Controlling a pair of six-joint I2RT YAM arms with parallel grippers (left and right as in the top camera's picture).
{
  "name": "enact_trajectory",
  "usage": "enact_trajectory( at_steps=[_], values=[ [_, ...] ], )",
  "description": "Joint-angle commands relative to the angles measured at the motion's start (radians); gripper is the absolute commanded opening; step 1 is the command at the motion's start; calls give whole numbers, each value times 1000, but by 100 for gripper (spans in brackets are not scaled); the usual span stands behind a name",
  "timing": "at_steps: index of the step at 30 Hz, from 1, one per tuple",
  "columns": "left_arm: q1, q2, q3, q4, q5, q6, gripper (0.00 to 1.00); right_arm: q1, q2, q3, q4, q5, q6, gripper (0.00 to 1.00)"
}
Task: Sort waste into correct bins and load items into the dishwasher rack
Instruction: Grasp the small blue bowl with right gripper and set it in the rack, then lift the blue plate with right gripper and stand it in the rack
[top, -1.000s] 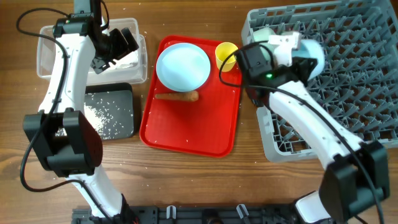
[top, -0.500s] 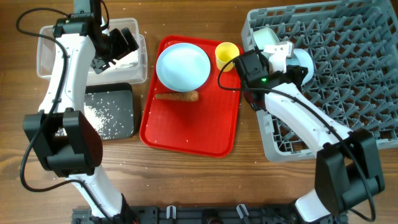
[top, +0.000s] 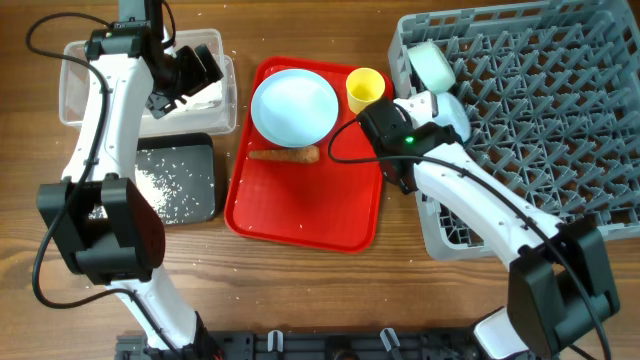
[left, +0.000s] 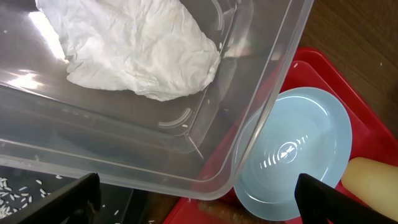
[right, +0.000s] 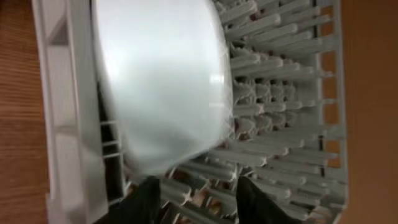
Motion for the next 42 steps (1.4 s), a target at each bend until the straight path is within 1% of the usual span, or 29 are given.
enact_trajectory(
  at_steps=[1, 3, 4, 5, 6, 7, 8, 9, 10, 12, 13, 15, 17, 19, 22, 23, 24, 26, 27, 29, 34, 36, 39, 42],
  values=[
    [7, 2, 6, 3, 8, 5, 100, 0, -72, 10, -2, -52, 5, 69],
    [7, 2, 6, 3, 8, 5, 100, -1, -124, 76, -6, -117, 1, 82],
    [7, 2, 6, 3, 8, 5, 100, -1, -145, 114, -9, -153, 0, 85],
    [7, 2, 6, 3, 8, 5, 100, -2, -162, 158, -8, -217, -21, 86],
    [7, 2, 6, 3, 8, 5, 100, -1, -178, 212, 18, -376, -42, 91],
    [7, 2, 6, 3, 8, 5, 100, -1, -185, 242, 58, -531, -42, 91],
    [7, 2, 6, 3, 8, 5, 100, -1, -184, 253, 136, -705, -16, 91],
    [7, 2, 6, 3, 8, 5, 100, 0, -162, 242, 254, -856, 56, 90],
    [7, 2, 6, 3, 8, 5, 100, 8, -106, 241, 331, -905, 145, 87],
    [7, 2, 6, 3, 8, 5, 100, 26, -3, 241, 397, -923, 243, 76],
    [7, 2, 6, 3, 8, 5, 100, 35, 37, 241, 415, -922, 283, 73],
    [7, 2, 6, 3, 8, 5, 100, 58, 176, 241, 436, -906, 436, 70],
    [7, 2, 6, 3, 8, 5, 100, 70, 265, 241, 396, -907, 552, 70],
    [7, 2, 6, 3, 8, 5, 100, 72, 320, 241, 393, -900, 610, 67],
    [7, 2, 6, 3, 8, 5, 100, 71, 380, 241, 429, -870, 638, 63],
    [7, 2, 6, 3, 8, 5, 100, 71, 409, 241, 452, -869, 652, 59],
    [7, 2, 6, 3, 8, 5, 100, 69, 422, 241, 467, -869, 664, 54],
    [7, 2, 6, 3, 8, 5, 100, 68, 446, 241, 510, -851, 665, 28],
    [7, 2, 6, 3, 8, 5, 100, 68, 455, 241, 524, -842, 667, 18],
    [7, 2, 6, 3, 8, 5, 100, 67, 457, 241, 527, -835, 667, 5],
    [7, 2, 6, 3, 8, 5, 100, 52, 439, 259, 521, -840, 656, 4],
    [7, 2, 6, 3, 8, 5, 100, 41, 396, 278, 514, -831, 592, 4],
    [7, 2, 6, 3, 8, 5, 100, 23, 254, 337, 448, -797, 510, 4],
    [7, 2, 6, 3, 8, 5, 100, -3, -7, 351, 453, -766, 394, 4]
  ],
)
